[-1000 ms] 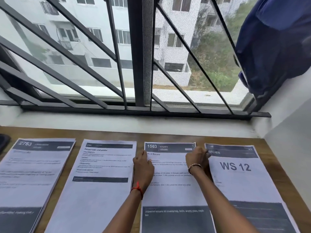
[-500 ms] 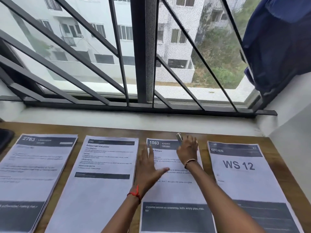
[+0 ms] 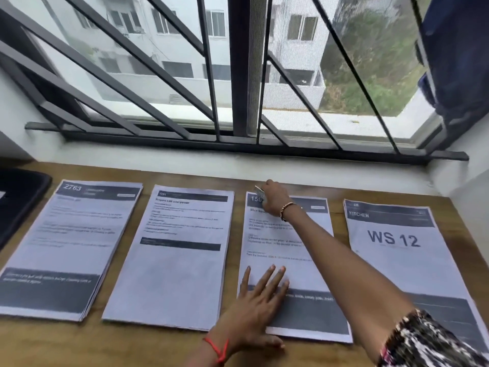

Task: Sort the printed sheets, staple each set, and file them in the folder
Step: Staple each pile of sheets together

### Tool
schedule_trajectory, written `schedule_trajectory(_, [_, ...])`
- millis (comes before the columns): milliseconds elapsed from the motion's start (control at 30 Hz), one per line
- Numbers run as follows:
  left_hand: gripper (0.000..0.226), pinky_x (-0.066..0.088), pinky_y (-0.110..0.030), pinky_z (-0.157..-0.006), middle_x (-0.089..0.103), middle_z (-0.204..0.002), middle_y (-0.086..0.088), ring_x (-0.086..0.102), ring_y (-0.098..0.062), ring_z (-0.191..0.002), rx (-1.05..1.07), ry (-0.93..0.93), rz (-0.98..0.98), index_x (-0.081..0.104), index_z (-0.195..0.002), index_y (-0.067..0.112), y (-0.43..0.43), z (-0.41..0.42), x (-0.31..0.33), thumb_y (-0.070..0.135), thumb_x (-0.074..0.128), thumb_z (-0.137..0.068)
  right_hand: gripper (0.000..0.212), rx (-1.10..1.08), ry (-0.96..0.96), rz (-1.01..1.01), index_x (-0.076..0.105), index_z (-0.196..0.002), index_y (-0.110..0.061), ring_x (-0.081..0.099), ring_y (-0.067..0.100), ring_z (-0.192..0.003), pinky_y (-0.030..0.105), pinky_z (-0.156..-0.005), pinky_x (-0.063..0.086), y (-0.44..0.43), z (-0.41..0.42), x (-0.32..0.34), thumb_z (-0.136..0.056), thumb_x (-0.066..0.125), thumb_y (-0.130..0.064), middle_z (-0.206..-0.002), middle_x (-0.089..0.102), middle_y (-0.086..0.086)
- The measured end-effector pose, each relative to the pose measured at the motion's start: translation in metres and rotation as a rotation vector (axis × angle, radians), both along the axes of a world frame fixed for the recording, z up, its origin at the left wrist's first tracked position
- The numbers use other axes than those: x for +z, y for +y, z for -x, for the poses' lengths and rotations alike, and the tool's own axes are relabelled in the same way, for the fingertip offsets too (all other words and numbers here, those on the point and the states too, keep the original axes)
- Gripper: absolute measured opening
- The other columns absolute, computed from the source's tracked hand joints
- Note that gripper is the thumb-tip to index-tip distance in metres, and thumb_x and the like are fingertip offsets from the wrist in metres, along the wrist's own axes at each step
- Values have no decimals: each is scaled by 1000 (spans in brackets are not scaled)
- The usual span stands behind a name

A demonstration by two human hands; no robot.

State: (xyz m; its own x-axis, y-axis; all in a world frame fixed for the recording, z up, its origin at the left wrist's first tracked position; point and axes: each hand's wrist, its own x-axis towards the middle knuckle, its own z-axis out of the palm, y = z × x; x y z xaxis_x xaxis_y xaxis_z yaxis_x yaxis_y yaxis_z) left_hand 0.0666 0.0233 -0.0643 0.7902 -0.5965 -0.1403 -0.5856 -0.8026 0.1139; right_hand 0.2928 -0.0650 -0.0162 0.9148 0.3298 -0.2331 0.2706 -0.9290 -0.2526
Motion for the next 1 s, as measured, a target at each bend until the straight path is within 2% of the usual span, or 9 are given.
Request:
schedule_trajectory(133, [102, 13, -55, -103, 20, -155, -9, 13, -25, -142, -7, -23, 1, 27, -145, 11, 2, 3, -7, 82, 31, -71, 37, -3, 24, 2, 49, -125, -4, 45, 30, -118, 37, -98, 37, -1, 2, 1, -90, 52, -16, -126, 46, 14])
schedule_trajectory(233, [98, 14, -55, -104, 3, -156, -9, 8, -24, -142, -4, -27, 21, 22, -146, 11, 3, 4, -10, 80, 24, -77, 40, 12, 44, -26, 47, -127, -2, 43, 31, -119, 37, -99, 37, -3, 3, 3, -90, 52, -14, -127, 44, 16])
schedule_trajectory(300, [95, 14, -56, -104, -1, -156, -8, 6, -24, -143, -2, -28, 31, 19, -147, 11, 4, 4, -10, 78, 20, -80, 40, 32, 52, -38, 47, -127, -3, 43, 32, -119, 37, -98, 39, -4, 4, 4, -88, 52, -10, -126, 44, 17])
schedule_trajectory(433, [95, 11, -57, -104, 8, -155, -9, 4, -23, -143, -11, -26, 30, 16, -148, 11, 4, 3, -11, 77, 25, -80, 40, 77, 67, -32, 49, -127, -8, 41, 33, -119, 38, -100, 40, -6, 5, 7, -87, 50, -6, -126, 43, 18])
schedule_trajectory(667, [94, 12, -59, -103, 19, -155, -10, 11, -23, -143, -1, -34, 40, 23, -146, 11, -3, 2, -3, 77, 25, -79, 36, 27, 44, -16, 48, -123, 0, 38, 32, -122, 42, -103, 37, -9, 7, 4, -88, 50, -5, -129, 40, 18])
schedule_trajectory(1000, [90, 10, -58, -104, 15, -156, -7, 9, -21, -144, -6, 38, 32, 17, -148, 15, -2, 2, -6, 76, 16, -83, 37, 57, 56, -19, 47, -124, 3, 39, 30, -120, 39, -102, 38, -13, 3, 1, -87, 50, -3, -129, 40, 16])
